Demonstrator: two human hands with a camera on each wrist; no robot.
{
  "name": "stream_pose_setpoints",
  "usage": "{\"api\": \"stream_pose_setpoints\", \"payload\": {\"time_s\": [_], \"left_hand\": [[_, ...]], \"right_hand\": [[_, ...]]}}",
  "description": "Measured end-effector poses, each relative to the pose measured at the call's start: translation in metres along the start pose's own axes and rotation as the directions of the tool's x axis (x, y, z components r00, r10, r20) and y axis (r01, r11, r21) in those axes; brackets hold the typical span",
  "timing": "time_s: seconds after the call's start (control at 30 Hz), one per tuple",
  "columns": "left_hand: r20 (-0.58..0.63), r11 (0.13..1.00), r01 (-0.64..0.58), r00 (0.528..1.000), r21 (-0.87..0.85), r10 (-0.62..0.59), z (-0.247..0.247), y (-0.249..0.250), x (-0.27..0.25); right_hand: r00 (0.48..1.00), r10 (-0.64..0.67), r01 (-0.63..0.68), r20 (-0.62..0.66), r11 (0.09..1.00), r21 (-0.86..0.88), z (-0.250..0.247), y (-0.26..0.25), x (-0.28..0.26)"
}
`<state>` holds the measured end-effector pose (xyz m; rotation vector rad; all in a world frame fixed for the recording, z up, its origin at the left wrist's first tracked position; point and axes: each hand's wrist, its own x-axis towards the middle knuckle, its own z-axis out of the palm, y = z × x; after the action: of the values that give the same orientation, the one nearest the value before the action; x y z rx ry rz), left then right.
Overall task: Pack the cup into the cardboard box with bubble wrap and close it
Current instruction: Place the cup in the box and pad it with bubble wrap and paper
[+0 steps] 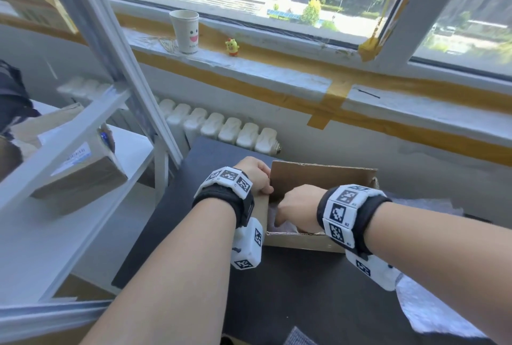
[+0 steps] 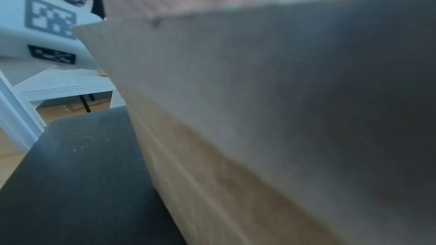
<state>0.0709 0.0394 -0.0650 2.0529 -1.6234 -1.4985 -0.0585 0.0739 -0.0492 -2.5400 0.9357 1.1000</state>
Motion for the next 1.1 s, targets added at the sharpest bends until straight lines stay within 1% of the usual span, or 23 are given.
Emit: {"api": "stream_pose_setpoints", "payload": {"time_s": [0.1,0.2,0.27,0.33,0.4,0.5,0.53,0.57,0.6,0.63,0.67,0.7,0.73,0.8,0.9,0.97,1.03,1.1], "left_hand": [[-0.03,0.999,-0.016,0.999,0.03,0.017,0.002,0.001,-0.001],[-0.026,0.998,-0.016,1.0,0.053,0.018,0.002,0.0,0.001],[-0.02,0.999,-0.009,1.0,0.046,0.01,0.004,-0.002,0.002],[-0.024,0.999,-0.012,1.0,0.047,0.013,0.005,-0.003,0.003],[-0.031,0.999,-0.018,0.999,0.04,0.019,0.005,-0.003,0.003],[-0.045,0.998,-0.028,0.998,0.063,0.031,0.004,-0.001,0.001],[-0.052,0.996,-0.032,0.998,0.078,0.036,0.005,0.0,0.001],[-0.057,0.995,-0.032,0.998,0.093,0.037,0.005,0.0,0.001],[-0.062,0.994,-0.031,0.997,0.103,0.038,0.006,0.001,0.001],[-0.066,0.994,-0.028,0.997,0.106,0.035,0.006,0.001,0.002],[-0.069,0.994,-0.026,0.997,0.105,0.033,0.007,0.001,0.002],[-0.072,0.994,-0.025,0.997,0.106,0.033,0.007,0.002,0.002],[-0.074,0.994,-0.024,0.997,0.107,0.032,0.007,0.002,0.001],[-0.075,0.994,-0.017,0.997,0.106,0.025,0.007,0.003,0.002],[-0.073,0.995,-0.009,0.997,0.103,0.016,0.008,0.003,0.001],[-0.074,0.995,-0.009,0.997,0.102,0.016,0.007,0.003,0.001],[-0.071,0.994,-0.011,0.997,0.112,0.019,0.006,0.004,0.001],[-0.061,0.993,-0.006,0.998,0.118,0.013,0.006,0.003,0.001]], "right_hand": [[0.995,0.032,-0.032,0.089,0.999,0.003,0.014,0.011,0.014],[0.996,0.044,-0.044,0.083,0.999,0.0,0.031,0.018,0.029],[0.988,0.089,-0.09,0.126,0.996,-0.001,0.045,0.019,0.041],[0.971,0.16,-0.167,0.18,0.986,0.024,0.054,0.015,0.048],[0.967,0.205,-0.217,0.153,0.974,0.07,0.062,0.013,0.054],[0.972,0.2,-0.213,0.121,0.971,0.112,0.06,0.014,0.052],[0.978,0.193,-0.202,0.084,0.972,0.12,0.058,0.014,0.048],[0.981,0.193,-0.193,0.013,0.971,0.138,0.055,0.013,0.042],[0.977,0.194,-0.18,-0.092,0.973,0.144,0.053,0.012,0.036],[0.958,0.204,-0.176,-0.204,0.974,0.144,0.051,0.012,0.03],[0.929,0.247,-0.204,-0.277,0.964,0.173,0.05,0.013,0.024],[0.907,0.292,-0.242,-0.302,0.951,0.193,0.048,0.013,0.018],[0.907,0.316,-0.265,-0.279,0.942,0.206,0.047,0.013,0.015],[0.935,0.279,-0.231,-0.217,0.947,0.221,0.046,0.014,0.011],[0.967,0.184,-0.144,-0.178,0.966,0.215,0.045,0.016,0.003],[0.972,0.138,-0.11,-0.191,0.982,0.152,0.044,0.017,-0.002],[0.969,0.09,-0.075,-0.23,0.995,0.073,0.044,0.015,-0.004],[0.966,0.066,-0.054,-0.249,0.997,0.053,0.044,0.015,-0.003]]}}
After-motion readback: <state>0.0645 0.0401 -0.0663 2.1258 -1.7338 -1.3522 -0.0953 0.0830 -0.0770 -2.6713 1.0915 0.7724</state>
